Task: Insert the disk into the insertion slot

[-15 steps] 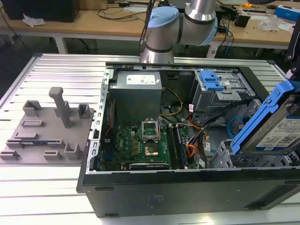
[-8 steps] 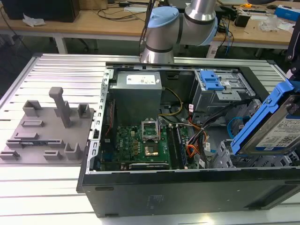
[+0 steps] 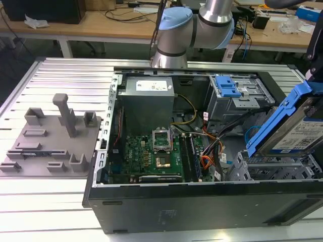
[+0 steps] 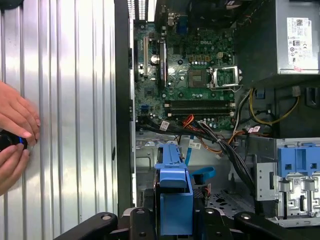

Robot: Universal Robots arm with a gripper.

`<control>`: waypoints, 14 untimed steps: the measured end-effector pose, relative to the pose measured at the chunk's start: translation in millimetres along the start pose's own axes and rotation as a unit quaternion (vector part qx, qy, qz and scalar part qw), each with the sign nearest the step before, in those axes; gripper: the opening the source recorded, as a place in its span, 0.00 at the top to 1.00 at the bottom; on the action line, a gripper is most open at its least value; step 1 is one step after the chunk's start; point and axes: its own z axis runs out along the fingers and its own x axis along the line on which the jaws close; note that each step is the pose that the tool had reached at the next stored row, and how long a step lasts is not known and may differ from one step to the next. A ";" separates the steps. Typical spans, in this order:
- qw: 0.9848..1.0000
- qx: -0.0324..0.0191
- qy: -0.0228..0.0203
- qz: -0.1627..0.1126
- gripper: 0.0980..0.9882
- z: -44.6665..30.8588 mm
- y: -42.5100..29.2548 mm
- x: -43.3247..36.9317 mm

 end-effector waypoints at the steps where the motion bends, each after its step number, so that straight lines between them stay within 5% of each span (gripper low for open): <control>1: 1.000 0.000 0.000 0.000 0.70 0.1 0.0 0.0; 3: 1.000 0.009 0.005 -0.001 0.70 0.1 1.4 0.0; 5: 1.000 0.021 0.014 -0.001 0.70 0.2 3.4 -0.3; 6: 0.999 0.026 0.022 -0.002 0.70 0.5 5.7 -0.8; 14: 0.999 0.026 0.022 -0.001 0.70 0.9 7.0 -0.8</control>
